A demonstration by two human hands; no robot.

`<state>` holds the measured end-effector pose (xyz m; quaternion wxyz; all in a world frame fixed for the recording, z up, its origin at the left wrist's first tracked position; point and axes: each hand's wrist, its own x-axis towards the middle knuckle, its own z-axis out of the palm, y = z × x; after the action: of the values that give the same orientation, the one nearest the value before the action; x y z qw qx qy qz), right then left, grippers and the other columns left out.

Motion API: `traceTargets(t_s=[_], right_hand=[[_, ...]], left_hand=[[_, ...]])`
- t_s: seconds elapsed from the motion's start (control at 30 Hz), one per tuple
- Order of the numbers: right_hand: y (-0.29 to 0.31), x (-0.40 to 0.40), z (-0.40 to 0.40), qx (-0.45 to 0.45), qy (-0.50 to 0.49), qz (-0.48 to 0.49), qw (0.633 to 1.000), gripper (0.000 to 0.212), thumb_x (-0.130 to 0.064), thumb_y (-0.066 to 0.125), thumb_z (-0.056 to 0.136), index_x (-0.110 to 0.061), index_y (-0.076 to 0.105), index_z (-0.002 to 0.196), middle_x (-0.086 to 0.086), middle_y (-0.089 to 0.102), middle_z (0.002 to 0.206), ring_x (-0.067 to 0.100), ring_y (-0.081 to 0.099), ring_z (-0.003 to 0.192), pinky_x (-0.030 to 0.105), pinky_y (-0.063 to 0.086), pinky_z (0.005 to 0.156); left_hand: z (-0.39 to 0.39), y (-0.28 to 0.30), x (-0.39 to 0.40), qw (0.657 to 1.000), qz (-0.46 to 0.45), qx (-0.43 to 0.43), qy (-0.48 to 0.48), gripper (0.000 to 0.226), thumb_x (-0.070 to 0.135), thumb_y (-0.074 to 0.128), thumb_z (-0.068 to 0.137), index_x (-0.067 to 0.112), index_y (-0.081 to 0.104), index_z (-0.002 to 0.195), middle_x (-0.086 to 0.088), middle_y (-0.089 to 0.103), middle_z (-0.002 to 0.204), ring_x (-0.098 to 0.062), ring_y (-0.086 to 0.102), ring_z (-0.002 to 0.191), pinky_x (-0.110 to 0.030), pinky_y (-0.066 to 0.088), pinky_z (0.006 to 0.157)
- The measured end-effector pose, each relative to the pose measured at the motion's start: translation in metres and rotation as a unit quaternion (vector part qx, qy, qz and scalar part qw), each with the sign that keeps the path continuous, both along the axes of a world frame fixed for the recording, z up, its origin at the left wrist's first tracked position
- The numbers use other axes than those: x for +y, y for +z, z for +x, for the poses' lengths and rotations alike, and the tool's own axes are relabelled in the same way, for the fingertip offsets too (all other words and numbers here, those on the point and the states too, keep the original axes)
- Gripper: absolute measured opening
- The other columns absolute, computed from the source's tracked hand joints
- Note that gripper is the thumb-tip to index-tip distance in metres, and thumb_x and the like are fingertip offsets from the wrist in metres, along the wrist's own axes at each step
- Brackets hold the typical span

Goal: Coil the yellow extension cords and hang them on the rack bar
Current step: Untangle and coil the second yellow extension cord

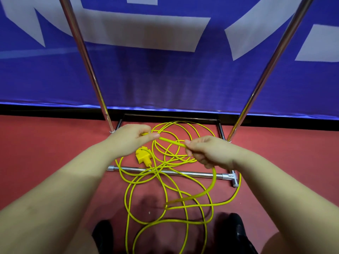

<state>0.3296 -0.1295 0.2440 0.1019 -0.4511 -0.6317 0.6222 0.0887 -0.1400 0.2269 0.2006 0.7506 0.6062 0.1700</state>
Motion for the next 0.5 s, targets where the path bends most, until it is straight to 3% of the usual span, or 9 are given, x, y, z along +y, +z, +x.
traceTargets(t_s=[0.1, 0.17, 0.27, 0.4, 0.5], right_hand=[[0.002, 0.002, 0.014, -0.069, -0.006, 0.062, 0.996, 0.043, -0.04, 0.044, 0.096, -0.015, 0.056, 0.063, -0.005, 0.03, 0.045, 0.009, 0.026, 0.039, 0.018, 0.026, 0.039], [0.002, 0.003, 0.021, -0.126, -0.018, 0.099, 0.987, 0.046, -0.045, 0.05, 0.092, -0.016, 0.058, 0.057, -0.003, 0.032, 0.046, 0.011, 0.028, 0.04, 0.017, 0.027, 0.039], [0.002, 0.004, 0.029, -0.179, -0.013, 0.118, 0.977, 0.048, -0.046, 0.051, 0.091, -0.014, 0.063, 0.059, -0.003, 0.035, 0.046, 0.012, 0.03, 0.039, 0.017, 0.029, 0.039], [0.003, 0.004, 0.033, -0.225, 0.015, 0.121, 0.967, 0.046, -0.042, 0.045, 0.095, -0.014, 0.07, 0.068, -0.002, 0.04, 0.051, 0.011, 0.035, 0.044, 0.017, 0.033, 0.044], [0.003, 0.002, 0.032, -0.319, 0.042, 0.14, 0.936, 0.056, -0.054, 0.043, 0.092, -0.016, 0.065, 0.057, -0.001, 0.041, 0.05, 0.014, 0.04, 0.045, 0.023, 0.037, 0.051]], left_hand=[[-0.011, -0.006, 0.002, 0.999, 0.029, 0.044, 0.0, 0.053, 0.065, 0.048, 0.083, 0.017, 0.043, 0.061, 0.002, 0.038, 0.056, -0.011, 0.04, 0.057, -0.032, 0.032, 0.059], [-0.013, -0.011, 0.002, 0.996, 0.049, 0.069, -0.01, 0.056, 0.077, 0.036, 0.072, 0.023, 0.04, 0.058, 0.004, 0.04, 0.06, -0.017, 0.044, 0.064, -0.032, 0.035, 0.063], [-0.018, -0.013, 0.001, 0.994, 0.063, 0.091, -0.017, 0.053, 0.079, 0.024, 0.064, 0.028, 0.04, 0.06, 0.005, 0.041, 0.063, -0.02, 0.048, 0.071, -0.033, 0.042, 0.07], [-0.021, -0.017, -0.001, 0.986, 0.104, 0.127, -0.009, 0.06, 0.077, 0.023, 0.066, 0.023, 0.048, 0.066, 0.006, 0.039, 0.063, -0.021, 0.049, 0.072, -0.032, 0.04, 0.071], [-0.022, -0.019, 0.0, 0.977, 0.125, 0.172, 0.007, 0.068, 0.077, 0.035, 0.071, 0.014, 0.061, 0.073, 0.002, 0.043, 0.067, -0.03, 0.058, 0.08, -0.035, 0.044, 0.074]])
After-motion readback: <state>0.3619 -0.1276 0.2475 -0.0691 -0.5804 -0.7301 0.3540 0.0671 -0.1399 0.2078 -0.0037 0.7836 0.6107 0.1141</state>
